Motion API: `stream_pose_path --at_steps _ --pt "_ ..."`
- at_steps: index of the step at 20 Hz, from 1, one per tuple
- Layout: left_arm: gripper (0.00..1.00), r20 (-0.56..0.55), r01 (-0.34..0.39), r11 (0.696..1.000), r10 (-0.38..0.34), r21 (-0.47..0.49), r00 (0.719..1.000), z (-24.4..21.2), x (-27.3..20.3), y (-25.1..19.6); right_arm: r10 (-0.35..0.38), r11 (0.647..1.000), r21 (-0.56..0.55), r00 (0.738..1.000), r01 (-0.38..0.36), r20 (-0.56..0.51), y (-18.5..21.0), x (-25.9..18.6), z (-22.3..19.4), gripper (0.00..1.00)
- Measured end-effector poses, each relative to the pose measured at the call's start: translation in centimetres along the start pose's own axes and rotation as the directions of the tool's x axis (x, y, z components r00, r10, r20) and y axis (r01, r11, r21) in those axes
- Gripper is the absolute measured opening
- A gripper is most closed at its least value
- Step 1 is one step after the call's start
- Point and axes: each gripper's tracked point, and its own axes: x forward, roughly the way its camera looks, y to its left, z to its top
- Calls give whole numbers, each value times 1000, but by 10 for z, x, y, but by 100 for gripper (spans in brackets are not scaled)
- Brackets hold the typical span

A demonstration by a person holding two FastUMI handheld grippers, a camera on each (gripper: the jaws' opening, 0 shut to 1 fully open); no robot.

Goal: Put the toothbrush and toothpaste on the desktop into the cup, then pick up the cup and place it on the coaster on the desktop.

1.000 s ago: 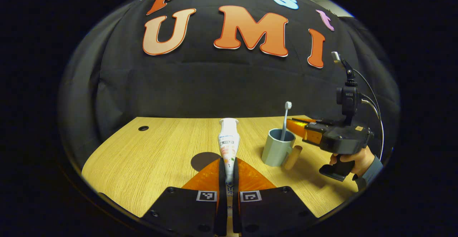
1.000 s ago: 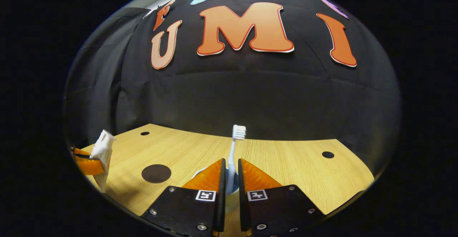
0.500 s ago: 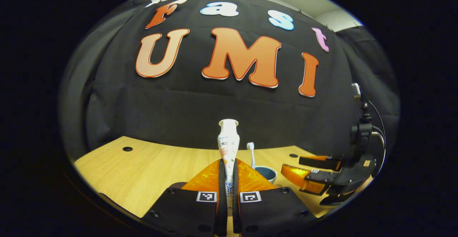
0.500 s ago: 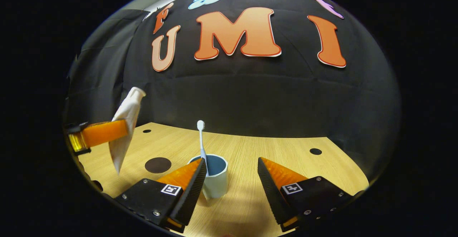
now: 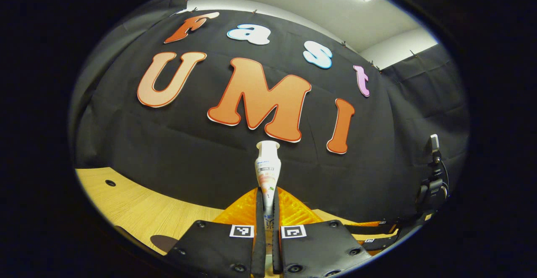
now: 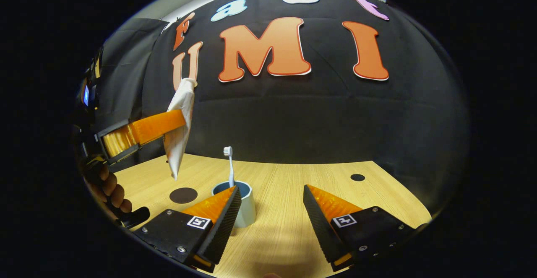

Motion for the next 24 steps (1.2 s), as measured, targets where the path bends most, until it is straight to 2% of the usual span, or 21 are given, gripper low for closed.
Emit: stream_pose_path --at_steps 5,9,17,21,24 --pt "10 9 5 1000 -5 11 1000 -20 27 -1 -8 1000 11 1000 8 10 -7 -1 0 90" --pt "10 -59 4 1000 -3 14 998 -60 42 2 -12 1000 12 1000 12 19 -10 -2 3 90" --pt "11 -89 -7 997 14 83 996 -92 46 4 -16 1000 -16 1000 17 25 -7 -3 3 90" --pt "13 -129 -7 998 16 70 991 -109 43 4 -10 999 -34 1000 11 26 -3 -5 2 90" --pt "16 -148 1 995 13 95 989 -114 38 2 -15 999 -34 1000 15 17 -3 -6 -1 90"
